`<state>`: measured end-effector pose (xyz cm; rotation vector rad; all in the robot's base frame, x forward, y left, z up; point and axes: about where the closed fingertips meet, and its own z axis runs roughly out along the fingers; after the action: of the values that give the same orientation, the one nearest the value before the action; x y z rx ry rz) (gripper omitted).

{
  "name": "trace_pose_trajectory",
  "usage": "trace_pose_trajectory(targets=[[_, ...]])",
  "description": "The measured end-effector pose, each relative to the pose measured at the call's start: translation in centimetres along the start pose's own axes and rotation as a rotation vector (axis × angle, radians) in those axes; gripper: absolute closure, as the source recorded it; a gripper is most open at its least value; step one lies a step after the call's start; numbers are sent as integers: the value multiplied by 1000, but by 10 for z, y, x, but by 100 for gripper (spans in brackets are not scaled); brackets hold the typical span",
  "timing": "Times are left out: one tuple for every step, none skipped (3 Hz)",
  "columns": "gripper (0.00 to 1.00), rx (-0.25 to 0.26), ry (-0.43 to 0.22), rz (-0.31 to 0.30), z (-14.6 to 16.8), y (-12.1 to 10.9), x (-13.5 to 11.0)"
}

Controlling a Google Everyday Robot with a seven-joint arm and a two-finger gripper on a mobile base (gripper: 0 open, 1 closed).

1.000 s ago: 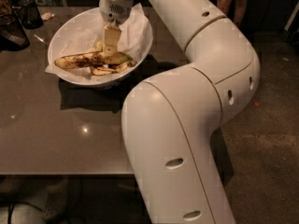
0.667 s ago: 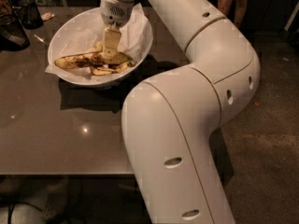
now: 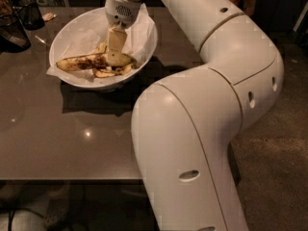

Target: Pick banana from white bowl

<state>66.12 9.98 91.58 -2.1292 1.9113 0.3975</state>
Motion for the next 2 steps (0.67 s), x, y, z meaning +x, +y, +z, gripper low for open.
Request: trace_pose_trajectory(targets=[[45, -14, -13, 26, -1, 4, 0], [44, -20, -24, 50, 1, 1, -2]])
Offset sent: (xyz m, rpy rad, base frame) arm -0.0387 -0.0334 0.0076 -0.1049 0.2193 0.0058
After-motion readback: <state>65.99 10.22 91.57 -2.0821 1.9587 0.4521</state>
